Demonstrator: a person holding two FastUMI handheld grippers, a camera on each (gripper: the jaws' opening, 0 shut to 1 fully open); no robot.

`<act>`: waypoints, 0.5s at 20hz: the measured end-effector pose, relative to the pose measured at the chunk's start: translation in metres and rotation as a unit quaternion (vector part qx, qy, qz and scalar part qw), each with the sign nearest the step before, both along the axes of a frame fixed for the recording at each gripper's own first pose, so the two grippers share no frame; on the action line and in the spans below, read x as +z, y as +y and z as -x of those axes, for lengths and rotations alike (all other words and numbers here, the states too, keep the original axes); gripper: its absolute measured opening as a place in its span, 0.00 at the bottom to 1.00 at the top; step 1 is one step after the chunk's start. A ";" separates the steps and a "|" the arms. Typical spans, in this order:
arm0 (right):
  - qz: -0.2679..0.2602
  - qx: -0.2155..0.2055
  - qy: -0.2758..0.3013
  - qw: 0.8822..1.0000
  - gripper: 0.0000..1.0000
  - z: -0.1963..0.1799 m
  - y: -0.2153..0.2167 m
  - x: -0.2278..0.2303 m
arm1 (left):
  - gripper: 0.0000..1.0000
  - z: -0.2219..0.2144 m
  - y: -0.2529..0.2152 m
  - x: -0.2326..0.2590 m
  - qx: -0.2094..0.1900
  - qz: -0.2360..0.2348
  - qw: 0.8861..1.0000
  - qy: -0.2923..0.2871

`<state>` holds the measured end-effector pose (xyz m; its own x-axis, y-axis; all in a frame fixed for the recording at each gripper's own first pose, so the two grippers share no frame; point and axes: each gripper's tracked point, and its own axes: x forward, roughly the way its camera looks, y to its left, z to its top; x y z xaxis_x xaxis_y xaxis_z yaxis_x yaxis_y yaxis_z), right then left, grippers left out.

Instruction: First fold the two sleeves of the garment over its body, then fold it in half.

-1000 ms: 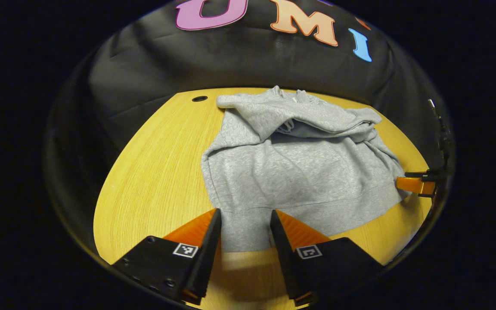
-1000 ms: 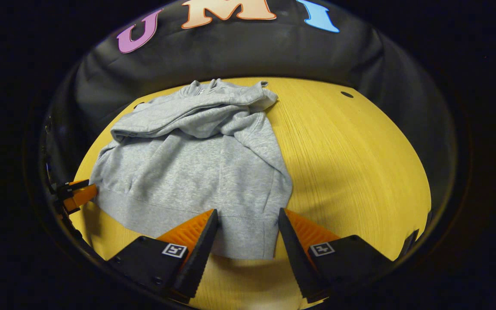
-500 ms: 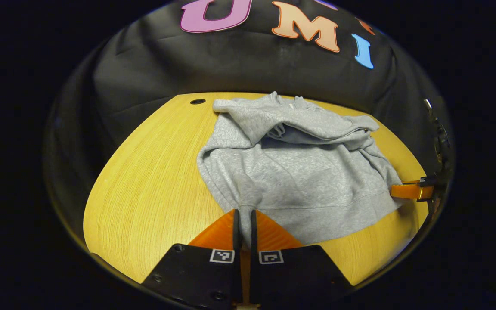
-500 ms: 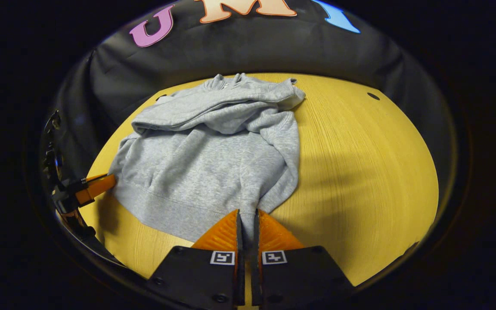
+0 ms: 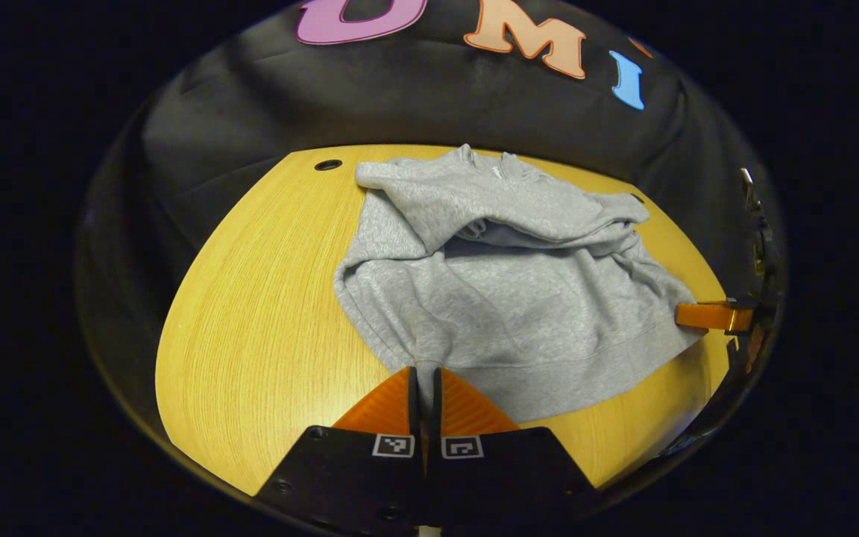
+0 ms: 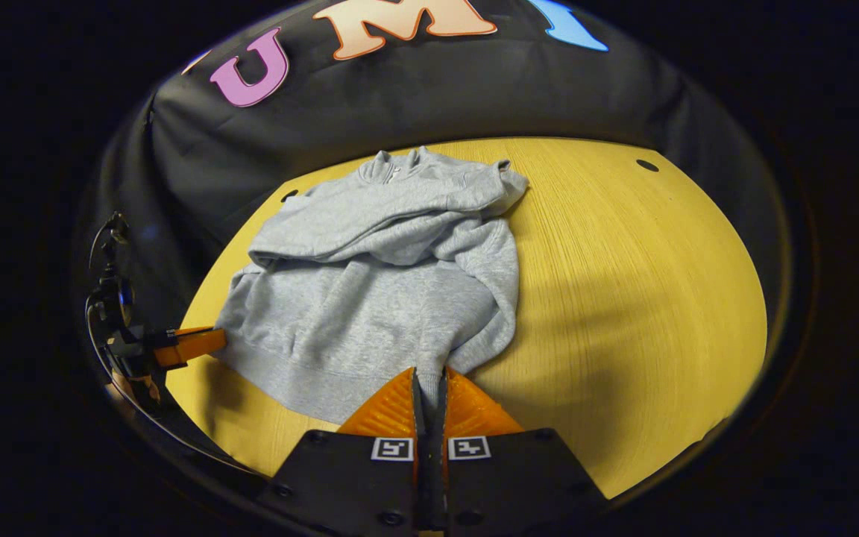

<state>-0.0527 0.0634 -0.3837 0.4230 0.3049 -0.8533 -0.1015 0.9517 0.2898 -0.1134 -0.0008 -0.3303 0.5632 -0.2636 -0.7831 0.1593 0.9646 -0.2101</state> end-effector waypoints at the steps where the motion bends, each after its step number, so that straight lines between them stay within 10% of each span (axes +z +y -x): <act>1: -0.003 -0.001 -0.005 1.000 0.03 -0.003 0.001 0.005 | 0.00 -0.003 -0.001 0.007 0.007 0.013 1.000 0.002; 10: -0.055 -0.050 -0.032 0.997 0.03 -0.054 0.010 0.053 | 0.00 -0.048 -0.002 0.056 0.021 0.049 0.998 -0.036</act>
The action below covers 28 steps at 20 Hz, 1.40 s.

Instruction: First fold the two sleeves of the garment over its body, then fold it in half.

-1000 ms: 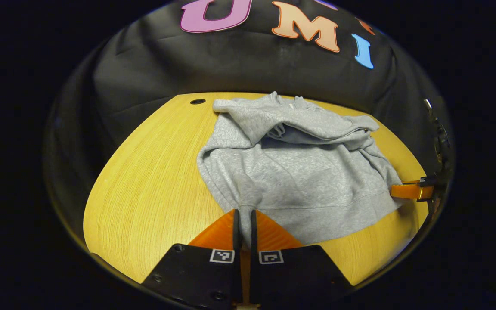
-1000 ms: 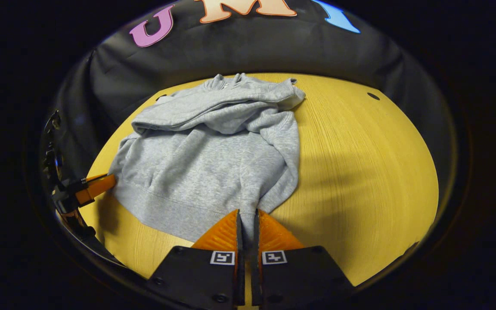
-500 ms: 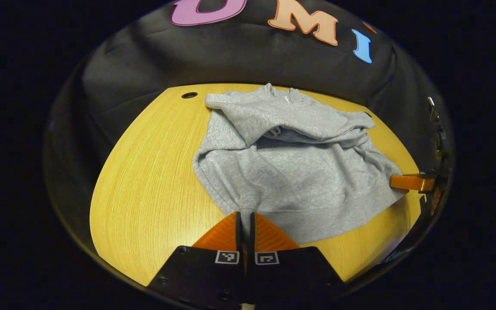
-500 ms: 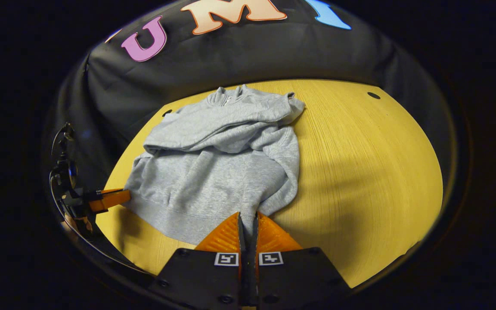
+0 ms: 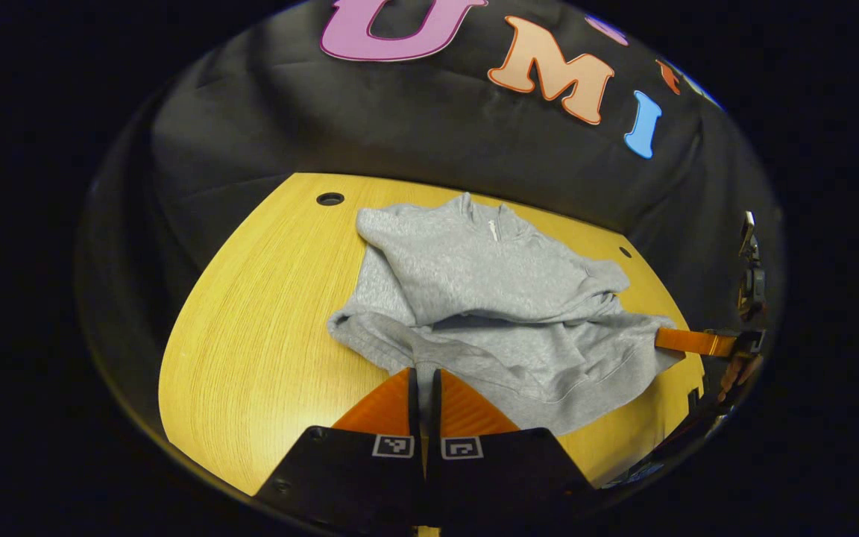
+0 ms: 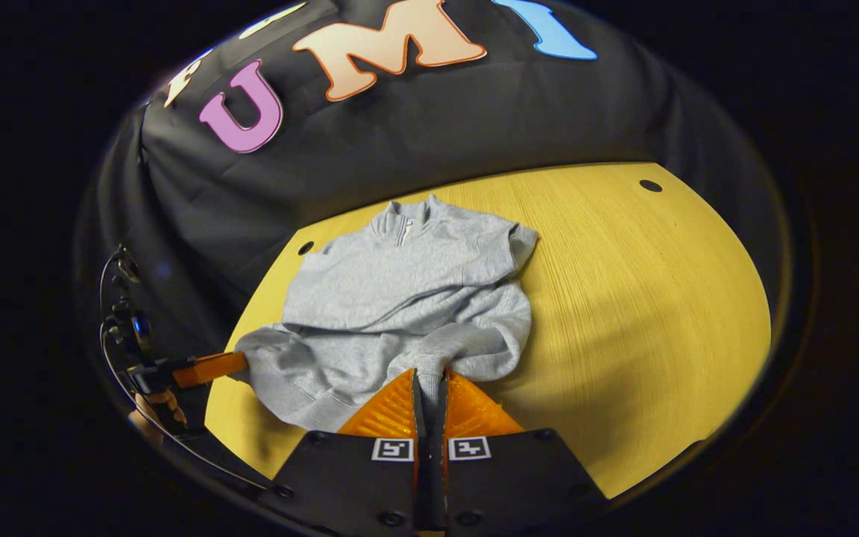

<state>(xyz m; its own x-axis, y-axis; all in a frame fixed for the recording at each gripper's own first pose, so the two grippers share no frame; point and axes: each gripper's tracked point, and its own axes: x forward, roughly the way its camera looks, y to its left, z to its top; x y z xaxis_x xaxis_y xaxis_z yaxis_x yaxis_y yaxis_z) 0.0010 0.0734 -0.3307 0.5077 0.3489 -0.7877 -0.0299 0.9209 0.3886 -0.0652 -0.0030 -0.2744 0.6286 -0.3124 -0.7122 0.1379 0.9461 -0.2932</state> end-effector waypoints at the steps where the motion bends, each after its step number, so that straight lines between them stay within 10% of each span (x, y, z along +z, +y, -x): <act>1: -0.005 -0.008 0.002 1.000 0.03 -0.005 0.000 0.001 | 0.00 -0.006 -0.001 0.003 -0.004 -0.001 1.000 -0.002; 11: -0.098 -0.094 0.082 0.987 0.03 -0.072 0.010 -0.005 | 0.00 -0.074 0.005 -0.001 -0.005 0.013 0.999 0.032; 21: -0.170 -0.178 0.208 0.947 0.06 -0.110 0.028 -0.051 | 0.00 -0.111 0.003 -0.045 -0.035 0.010 0.991 0.129; 24: -0.195 -0.201 0.197 0.940 0.14 -0.123 0.031 -0.051 | 0.06 -0.129 0.010 -0.045 -0.003 0.020 0.993 0.113; 28: -0.216 -0.236 0.122 0.939 0.67 -0.154 0.021 -0.035 | 0.44 -0.168 0.027 -0.020 0.070 0.033 0.996 0.046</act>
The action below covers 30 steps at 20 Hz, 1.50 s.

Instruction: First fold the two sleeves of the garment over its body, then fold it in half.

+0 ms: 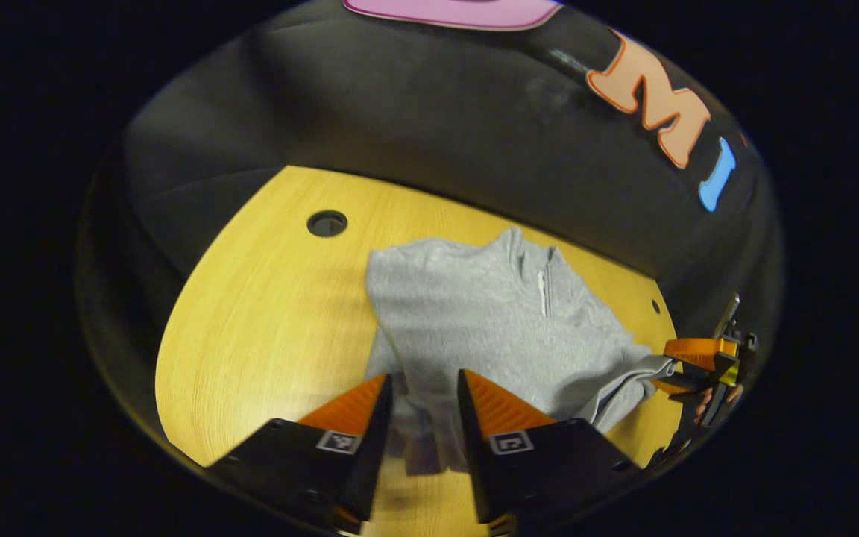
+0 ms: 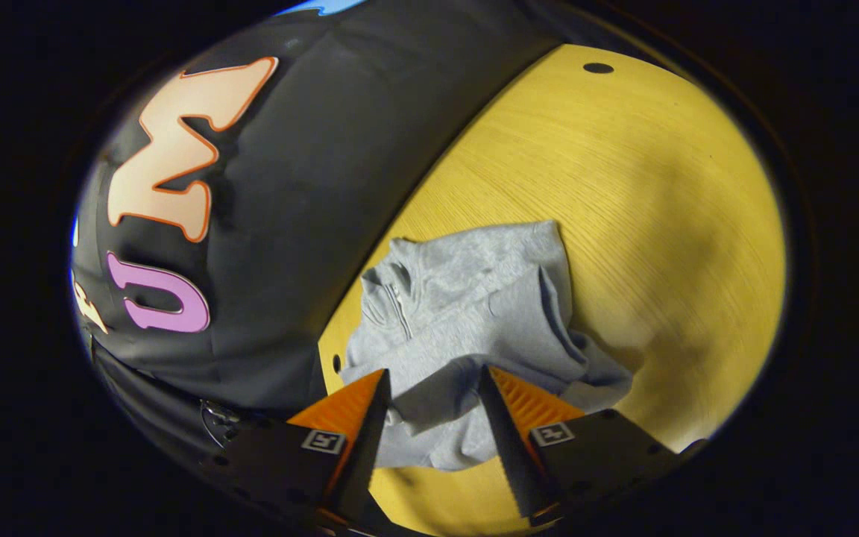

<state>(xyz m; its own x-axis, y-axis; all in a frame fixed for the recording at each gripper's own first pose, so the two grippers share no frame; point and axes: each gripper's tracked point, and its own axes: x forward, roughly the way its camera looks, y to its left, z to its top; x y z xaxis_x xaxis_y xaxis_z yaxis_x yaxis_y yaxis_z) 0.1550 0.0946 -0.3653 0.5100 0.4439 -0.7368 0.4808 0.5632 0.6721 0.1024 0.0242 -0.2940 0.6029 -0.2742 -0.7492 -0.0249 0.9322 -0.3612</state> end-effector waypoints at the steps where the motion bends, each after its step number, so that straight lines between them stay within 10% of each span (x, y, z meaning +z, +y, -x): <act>1: 0.024 -0.017 -0.026 0.999 0.82 -0.014 -0.008 -0.001 | 0.61 -0.010 0.006 0.007 0.013 -0.008 1.000 -0.022; 2: 0.055 -0.025 -0.049 0.997 0.98 -0.022 -0.019 -0.001 | 0.73 -0.014 0.011 0.011 0.022 -0.018 0.999 -0.040; 8: 0.178 0.021 -0.139 0.974 0.98 -0.010 -0.043 0.031 | 0.94 -0.018 0.036 0.065 0.050 -0.065 0.989 -0.120; 22: 0.354 0.135 -0.369 0.849 0.98 0.093 -0.035 0.166 | 0.95 0.126 0.041 0.171 0.086 -0.196 0.937 -0.278; 30: 0.350 0.135 -0.375 0.847 0.98 0.129 -0.011 0.178 | 0.95 0.166 0.052 0.182 0.086 -0.192 0.938 -0.276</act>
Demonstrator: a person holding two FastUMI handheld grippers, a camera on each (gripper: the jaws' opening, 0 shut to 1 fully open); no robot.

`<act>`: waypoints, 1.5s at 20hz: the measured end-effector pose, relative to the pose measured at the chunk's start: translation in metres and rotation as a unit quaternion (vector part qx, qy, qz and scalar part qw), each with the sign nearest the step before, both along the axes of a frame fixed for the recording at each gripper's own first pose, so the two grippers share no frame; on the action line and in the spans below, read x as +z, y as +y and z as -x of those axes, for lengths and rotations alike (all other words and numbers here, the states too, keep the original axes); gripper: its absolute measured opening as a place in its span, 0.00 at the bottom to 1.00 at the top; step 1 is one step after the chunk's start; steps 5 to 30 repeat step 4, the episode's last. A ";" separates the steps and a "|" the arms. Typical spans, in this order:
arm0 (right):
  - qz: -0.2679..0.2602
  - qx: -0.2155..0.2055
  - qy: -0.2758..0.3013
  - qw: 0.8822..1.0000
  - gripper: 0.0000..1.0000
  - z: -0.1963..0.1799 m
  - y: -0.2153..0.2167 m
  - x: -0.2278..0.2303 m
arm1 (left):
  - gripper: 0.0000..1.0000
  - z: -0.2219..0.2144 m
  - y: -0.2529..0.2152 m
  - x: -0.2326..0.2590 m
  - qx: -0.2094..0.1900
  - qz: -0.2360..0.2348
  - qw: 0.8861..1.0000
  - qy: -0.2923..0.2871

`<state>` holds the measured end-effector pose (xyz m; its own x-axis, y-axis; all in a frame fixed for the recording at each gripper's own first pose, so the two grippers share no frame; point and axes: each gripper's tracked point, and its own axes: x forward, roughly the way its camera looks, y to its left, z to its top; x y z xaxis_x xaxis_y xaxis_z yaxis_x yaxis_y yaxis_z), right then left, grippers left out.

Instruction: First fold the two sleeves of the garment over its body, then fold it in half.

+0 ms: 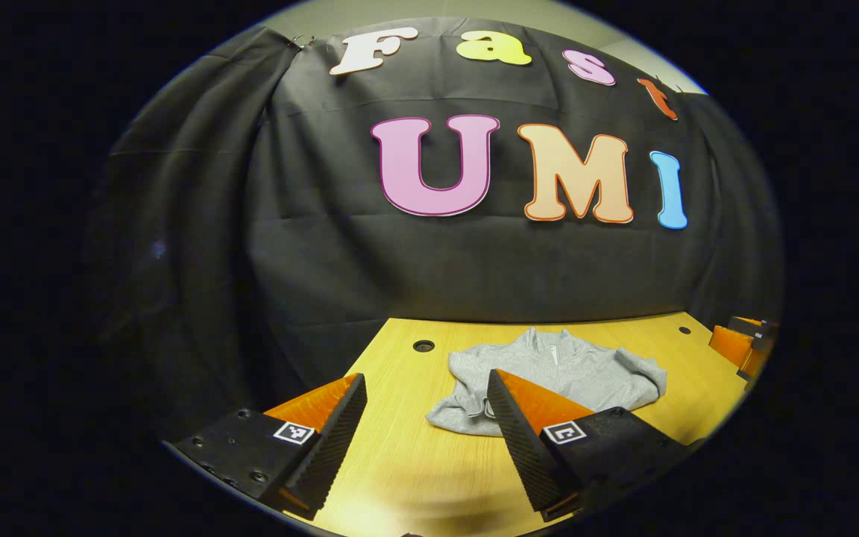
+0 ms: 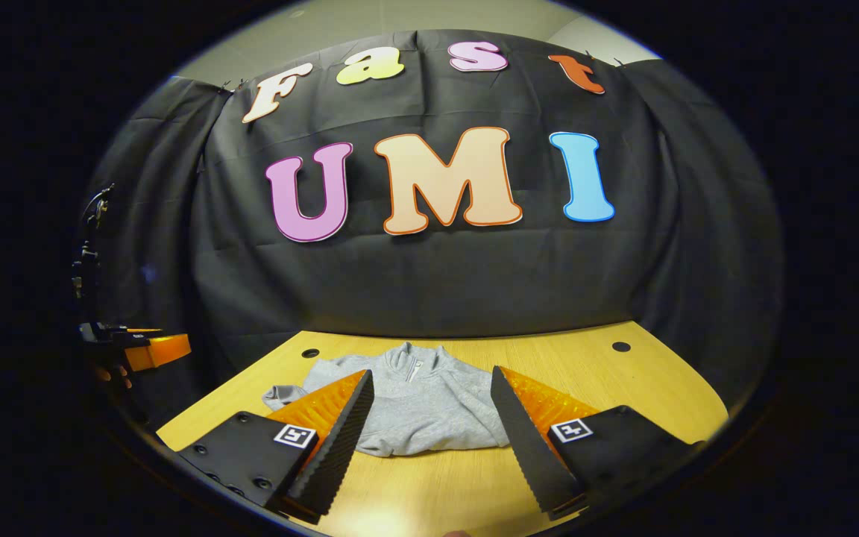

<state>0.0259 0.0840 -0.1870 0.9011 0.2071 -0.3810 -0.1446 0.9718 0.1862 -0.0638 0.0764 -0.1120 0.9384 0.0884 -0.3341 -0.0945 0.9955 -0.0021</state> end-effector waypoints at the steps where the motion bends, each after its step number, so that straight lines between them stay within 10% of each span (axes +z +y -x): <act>1: -0.002 -0.005 0.000 1.000 0.98 0.003 0.000 0.002 | 0.95 0.002 0.002 0.003 -0.002 0.001 1.000 -0.002; 30: -0.001 -0.011 -0.013 1.000 0.98 0.009 0.002 0.012 | 0.95 0.006 0.007 0.003 -0.005 0.008 1.000 -0.004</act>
